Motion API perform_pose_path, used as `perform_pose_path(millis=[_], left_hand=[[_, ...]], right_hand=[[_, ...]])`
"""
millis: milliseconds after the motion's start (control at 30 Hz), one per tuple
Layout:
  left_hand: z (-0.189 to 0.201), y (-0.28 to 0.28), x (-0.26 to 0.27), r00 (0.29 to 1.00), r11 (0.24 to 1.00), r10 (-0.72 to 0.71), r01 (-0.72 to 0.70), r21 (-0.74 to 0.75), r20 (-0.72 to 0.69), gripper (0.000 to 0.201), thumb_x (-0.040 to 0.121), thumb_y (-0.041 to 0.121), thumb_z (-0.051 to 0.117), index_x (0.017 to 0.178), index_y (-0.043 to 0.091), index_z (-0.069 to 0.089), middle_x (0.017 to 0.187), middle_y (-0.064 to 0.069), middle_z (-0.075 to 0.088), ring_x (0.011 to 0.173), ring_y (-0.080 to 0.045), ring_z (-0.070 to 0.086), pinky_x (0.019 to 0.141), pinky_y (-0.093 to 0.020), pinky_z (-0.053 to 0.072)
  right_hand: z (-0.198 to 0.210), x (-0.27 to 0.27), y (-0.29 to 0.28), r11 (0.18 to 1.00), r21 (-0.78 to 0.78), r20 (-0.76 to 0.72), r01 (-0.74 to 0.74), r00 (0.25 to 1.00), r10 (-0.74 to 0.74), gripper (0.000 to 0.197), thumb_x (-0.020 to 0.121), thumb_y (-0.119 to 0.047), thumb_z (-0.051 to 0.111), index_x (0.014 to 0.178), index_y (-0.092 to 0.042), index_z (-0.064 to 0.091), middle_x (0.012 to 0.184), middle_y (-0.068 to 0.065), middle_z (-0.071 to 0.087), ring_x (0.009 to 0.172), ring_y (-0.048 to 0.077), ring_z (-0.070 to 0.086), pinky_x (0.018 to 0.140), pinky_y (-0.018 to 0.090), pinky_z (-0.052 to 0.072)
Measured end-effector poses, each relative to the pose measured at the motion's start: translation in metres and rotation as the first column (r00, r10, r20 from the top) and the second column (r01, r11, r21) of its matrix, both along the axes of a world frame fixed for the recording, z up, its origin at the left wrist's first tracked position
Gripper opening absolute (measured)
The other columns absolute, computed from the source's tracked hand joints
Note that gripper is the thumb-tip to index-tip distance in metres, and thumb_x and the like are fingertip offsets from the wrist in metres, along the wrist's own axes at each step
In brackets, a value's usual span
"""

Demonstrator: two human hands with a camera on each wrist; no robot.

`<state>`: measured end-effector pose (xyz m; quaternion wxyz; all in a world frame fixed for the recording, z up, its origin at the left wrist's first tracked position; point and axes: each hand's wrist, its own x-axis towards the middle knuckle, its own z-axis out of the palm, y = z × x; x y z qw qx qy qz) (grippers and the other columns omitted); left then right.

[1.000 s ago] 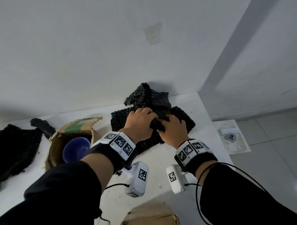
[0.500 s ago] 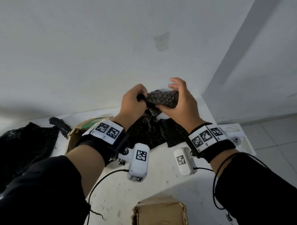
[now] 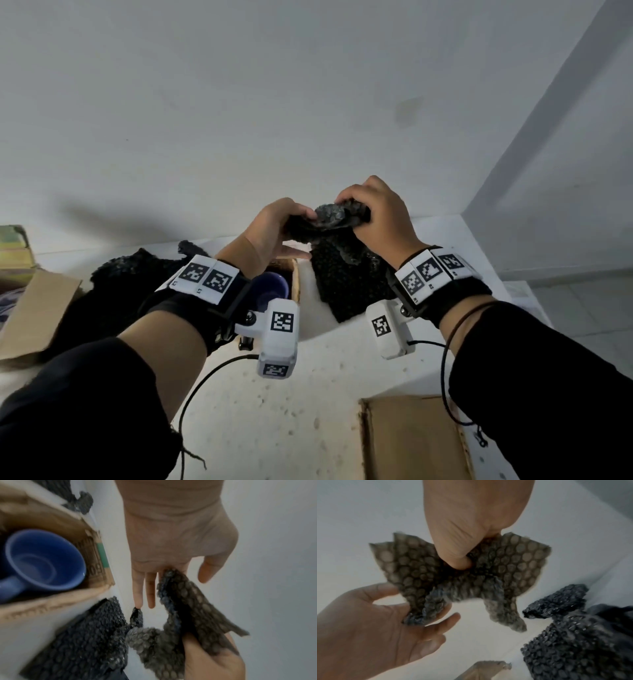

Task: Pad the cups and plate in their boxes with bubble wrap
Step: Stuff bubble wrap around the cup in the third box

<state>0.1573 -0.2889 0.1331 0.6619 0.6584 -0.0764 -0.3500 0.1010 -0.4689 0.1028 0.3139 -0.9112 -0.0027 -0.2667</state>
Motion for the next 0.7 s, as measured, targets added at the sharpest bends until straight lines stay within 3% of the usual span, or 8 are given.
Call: perform_pose_path(millis=[67,167,233,333,400,500,600,700], left_hand=[[-0.007,0.018,0.005,0.986,0.979,-0.060,0.028,0.201,0.153,0.035,0.075,0.043,0.068,0.085,0.011,0.058,0.085,-0.010,0.060,0.079,-0.024,0.062,0.064,-0.036,0.057],[-0.021,0.041,0.013,0.922,0.931,-0.082,-0.065,0.359,0.380,0.031,0.076,0.009,0.076,0.074,0.014,0.045,0.077,-0.011,0.057,0.069,-0.028,0.061,0.063,-0.039,0.057],[-0.031,0.058,0.021,0.893,0.907,-0.065,-0.134,0.400,0.446,0.032,0.074,-0.001,0.071,0.072,0.019,0.046,0.077,-0.010,0.059,0.063,-0.027,0.060,0.066,-0.043,0.055],[-0.045,0.082,0.028,0.824,0.847,-0.118,-0.208,0.490,0.554,0.030,0.075,0.006,0.069,0.073,0.030,0.050,0.079,0.001,0.063,0.060,-0.015,0.053,0.056,-0.027,0.043],[-0.057,0.093,0.025,0.792,0.822,-0.160,-0.223,0.523,0.589,0.028,0.076,0.011,0.070,0.075,0.033,0.053,0.081,0.008,0.062,0.064,-0.012,0.052,0.055,-0.024,0.038],[-0.078,0.104,0.015,0.767,0.826,-0.127,-0.269,0.496,0.629,0.021,0.079,0.011,0.069,0.086,0.029,0.063,0.091,0.010,0.063,0.084,-0.011,0.054,0.067,-0.023,0.039],[-0.098,0.112,0.005,0.746,0.857,-0.053,-0.307,0.414,0.664,0.020,0.084,0.012,0.064,0.100,0.024,0.068,0.108,0.006,0.062,0.101,-0.008,0.054,0.082,-0.019,0.039],[-0.101,0.116,-0.005,0.875,0.945,0.192,-0.287,0.158,0.444,0.024,0.095,0.017,0.051,0.115,0.021,0.062,0.115,0.004,0.061,0.110,-0.007,0.056,0.091,-0.024,0.047]], right_hand=[[0.000,0.007,0.024,0.997,-0.062,-0.012,-0.047,0.999,0.047,0.034,0.069,0.003,0.060,0.098,-0.015,0.064,0.086,0.004,0.055,0.071,0.024,0.057,0.061,0.035,0.050],[-0.002,0.016,0.055,0.985,-0.115,-0.029,-0.125,0.992,0.123,0.030,0.066,0.007,0.051,0.090,-0.011,0.055,0.086,0.004,0.055,0.068,0.025,0.054,0.054,0.037,0.048],[-0.008,0.019,0.069,0.977,-0.139,-0.069,-0.161,0.986,0.153,0.024,0.068,0.008,0.051,0.080,-0.012,0.059,0.090,0.004,0.056,0.066,0.021,0.052,0.053,0.032,0.046],[-0.022,0.024,0.083,0.954,-0.200,-0.157,-0.223,0.968,0.194,0.027,0.070,0.011,0.052,0.072,-0.011,0.067,0.092,0.004,0.061,0.073,0.019,0.052,0.059,0.034,0.047],[-0.033,0.027,0.094,0.921,-0.316,-0.178,-0.227,0.968,0.177,0.026,0.069,0.015,0.057,0.068,-0.009,0.068,0.084,0.005,0.061,0.075,0.024,0.055,0.053,0.031,0.043],[-0.048,0.030,0.109,0.852,-0.483,-0.193,-0.203,0.973,0.123,0.019,0.063,0.015,0.068,0.062,-0.005,0.067,0.077,0.006,0.058,0.070,0.026,0.054,0.044,0.024,0.029],[-0.061,0.030,0.121,0.794,-0.580,-0.205,-0.181,0.976,0.072,0.011,0.068,0.007,0.062,0.064,-0.003,0.065,0.089,0.009,0.059,0.077,0.028,0.051,0.048,0.031,0.038],[-0.070,0.020,0.133,0.721,-0.678,-0.239,-0.143,0.970,-0.033,0.007,0.070,-0.006,0.060,0.071,-0.009,0.066,0.101,0.005,0.060,0.084,0.026,0.047,0.065,0.035,0.036]])
